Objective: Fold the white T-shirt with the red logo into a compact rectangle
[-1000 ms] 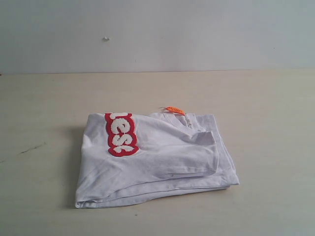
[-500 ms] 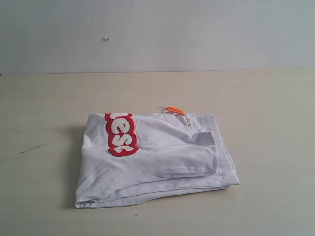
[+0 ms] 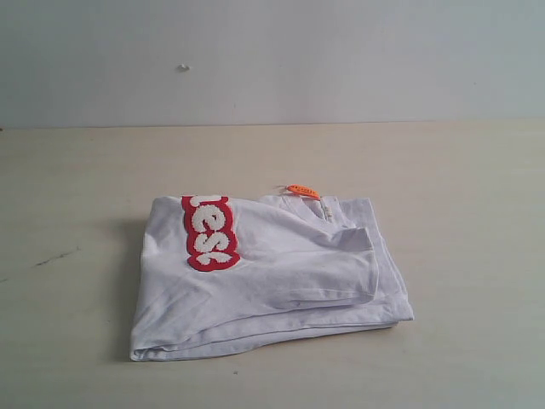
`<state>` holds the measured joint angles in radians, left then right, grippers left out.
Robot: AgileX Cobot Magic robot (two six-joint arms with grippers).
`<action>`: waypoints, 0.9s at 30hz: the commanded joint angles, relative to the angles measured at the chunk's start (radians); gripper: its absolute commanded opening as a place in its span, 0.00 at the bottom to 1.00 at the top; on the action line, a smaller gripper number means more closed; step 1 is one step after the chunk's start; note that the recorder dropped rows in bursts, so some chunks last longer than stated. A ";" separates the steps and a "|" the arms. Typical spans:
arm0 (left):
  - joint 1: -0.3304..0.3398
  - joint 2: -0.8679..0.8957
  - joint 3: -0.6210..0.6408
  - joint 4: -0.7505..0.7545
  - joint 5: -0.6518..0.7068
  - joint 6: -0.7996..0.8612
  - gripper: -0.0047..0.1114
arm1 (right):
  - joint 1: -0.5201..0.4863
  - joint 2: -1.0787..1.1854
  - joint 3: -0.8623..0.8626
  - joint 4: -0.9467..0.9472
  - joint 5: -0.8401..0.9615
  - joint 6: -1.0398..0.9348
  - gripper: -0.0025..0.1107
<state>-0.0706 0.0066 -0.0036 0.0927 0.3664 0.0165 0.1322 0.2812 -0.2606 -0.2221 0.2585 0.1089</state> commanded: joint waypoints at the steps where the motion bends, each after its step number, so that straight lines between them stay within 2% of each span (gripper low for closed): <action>1: 0.002 -0.007 0.004 -0.008 -0.007 -0.009 0.04 | -0.004 -0.005 0.004 0.222 -0.001 -0.264 0.02; 13: 0.002 -0.007 0.004 -0.008 -0.007 -0.009 0.04 | -0.004 -0.205 0.004 0.203 0.034 -0.261 0.02; 22: 0.002 -0.007 0.004 -0.008 -0.007 -0.009 0.04 | -0.004 -0.234 0.012 0.179 0.116 -0.137 0.02; 25: 0.002 -0.007 0.004 -0.008 -0.007 -0.009 0.04 | -0.011 -0.234 0.054 0.132 0.097 -0.133 0.02; 27: 0.002 -0.007 0.004 -0.008 -0.007 -0.009 0.04 | -0.060 -0.234 0.113 0.123 0.011 -0.133 0.02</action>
<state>-0.0706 0.0066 -0.0036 0.0927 0.3664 0.0165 0.1046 0.0511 -0.1838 -0.0798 0.3311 -0.0299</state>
